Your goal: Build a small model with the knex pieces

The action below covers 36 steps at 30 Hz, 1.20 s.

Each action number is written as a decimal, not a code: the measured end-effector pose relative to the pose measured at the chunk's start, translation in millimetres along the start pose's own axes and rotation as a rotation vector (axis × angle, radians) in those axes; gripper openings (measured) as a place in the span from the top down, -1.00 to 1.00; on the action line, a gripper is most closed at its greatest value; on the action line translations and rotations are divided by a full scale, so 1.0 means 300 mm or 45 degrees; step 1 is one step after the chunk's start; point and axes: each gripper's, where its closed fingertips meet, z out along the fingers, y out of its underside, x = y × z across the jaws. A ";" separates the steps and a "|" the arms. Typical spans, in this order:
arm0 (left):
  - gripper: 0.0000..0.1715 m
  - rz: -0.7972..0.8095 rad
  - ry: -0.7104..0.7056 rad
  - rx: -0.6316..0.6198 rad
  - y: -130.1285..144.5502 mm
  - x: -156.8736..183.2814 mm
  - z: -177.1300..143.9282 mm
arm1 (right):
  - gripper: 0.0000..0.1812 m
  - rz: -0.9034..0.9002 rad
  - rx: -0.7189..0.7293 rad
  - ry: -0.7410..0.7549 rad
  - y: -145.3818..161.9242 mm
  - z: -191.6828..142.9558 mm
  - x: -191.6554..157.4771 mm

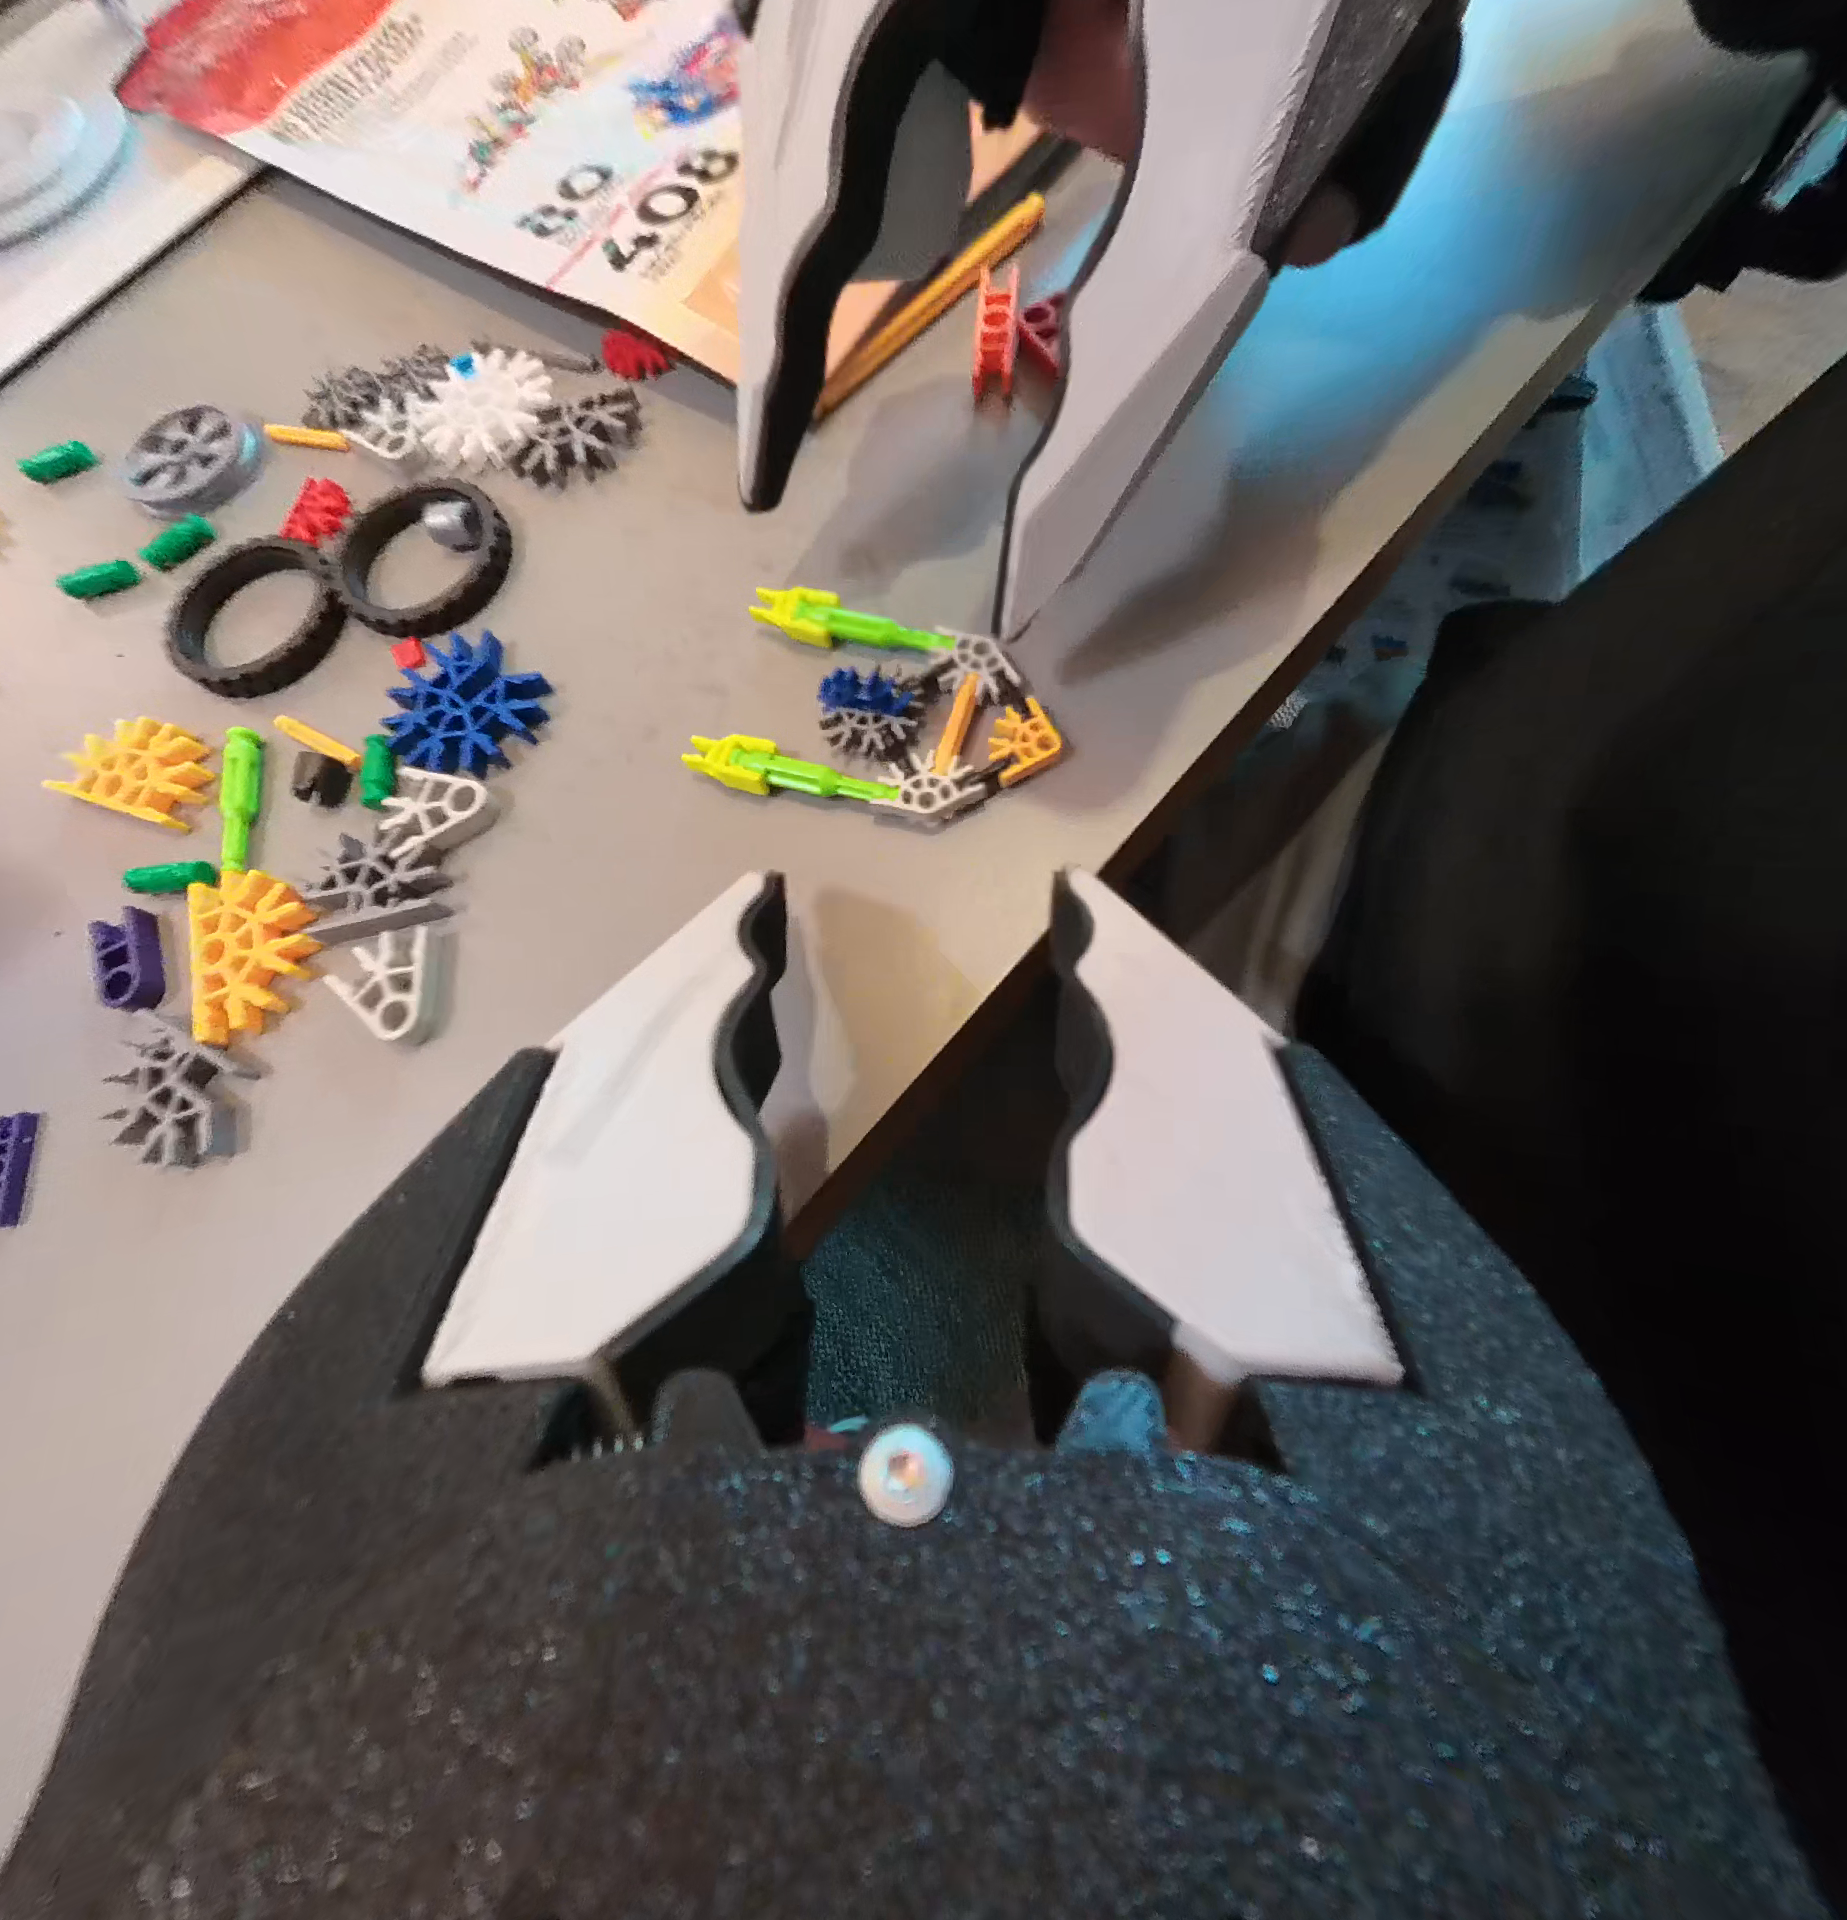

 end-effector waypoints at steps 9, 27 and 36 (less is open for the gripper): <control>0.91 0.035 -0.201 0.041 -0.020 -0.157 -0.088 | 0.50 0.020 0.141 0.141 -0.023 -0.042 0.135; 0.62 0.051 -0.464 0.007 0.000 -0.417 -0.096 | 0.73 0.151 0.359 0.411 -0.011 -0.161 0.327; 0.50 0.071 -0.495 -0.021 0.041 -0.442 -0.043 | 0.72 0.263 0.515 0.756 0.032 -0.411 0.459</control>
